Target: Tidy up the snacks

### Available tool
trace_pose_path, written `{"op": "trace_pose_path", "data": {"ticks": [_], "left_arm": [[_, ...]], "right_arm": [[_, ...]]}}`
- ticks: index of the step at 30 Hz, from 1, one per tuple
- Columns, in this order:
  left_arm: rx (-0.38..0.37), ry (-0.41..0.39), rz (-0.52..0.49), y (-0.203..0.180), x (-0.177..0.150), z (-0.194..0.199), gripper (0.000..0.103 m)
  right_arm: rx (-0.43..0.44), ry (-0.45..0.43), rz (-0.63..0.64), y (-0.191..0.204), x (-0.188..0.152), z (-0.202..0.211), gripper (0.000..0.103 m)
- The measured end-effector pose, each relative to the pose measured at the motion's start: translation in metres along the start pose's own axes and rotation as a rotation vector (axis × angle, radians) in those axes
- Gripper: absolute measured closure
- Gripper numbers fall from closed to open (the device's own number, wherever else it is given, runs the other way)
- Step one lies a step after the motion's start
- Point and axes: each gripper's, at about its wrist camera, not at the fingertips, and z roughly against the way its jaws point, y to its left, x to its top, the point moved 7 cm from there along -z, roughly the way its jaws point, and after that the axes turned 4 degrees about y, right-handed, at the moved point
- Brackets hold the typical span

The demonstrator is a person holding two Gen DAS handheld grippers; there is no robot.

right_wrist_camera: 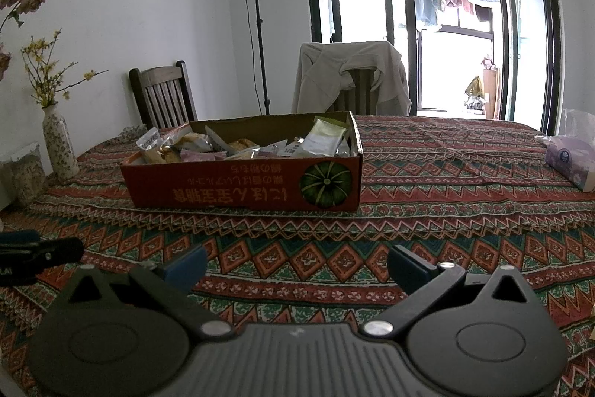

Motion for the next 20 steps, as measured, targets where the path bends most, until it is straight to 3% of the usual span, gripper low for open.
{"op": "trace_pose_path", "data": {"ticks": [20], "left_arm": [[-0.012,-0.009,-0.002,-0.0029,0.0009,0.0002,0.0]], "right_arm": [[-0.001,0.004,0.0,-0.0002,-0.0029,-0.0021,0.0]]}}
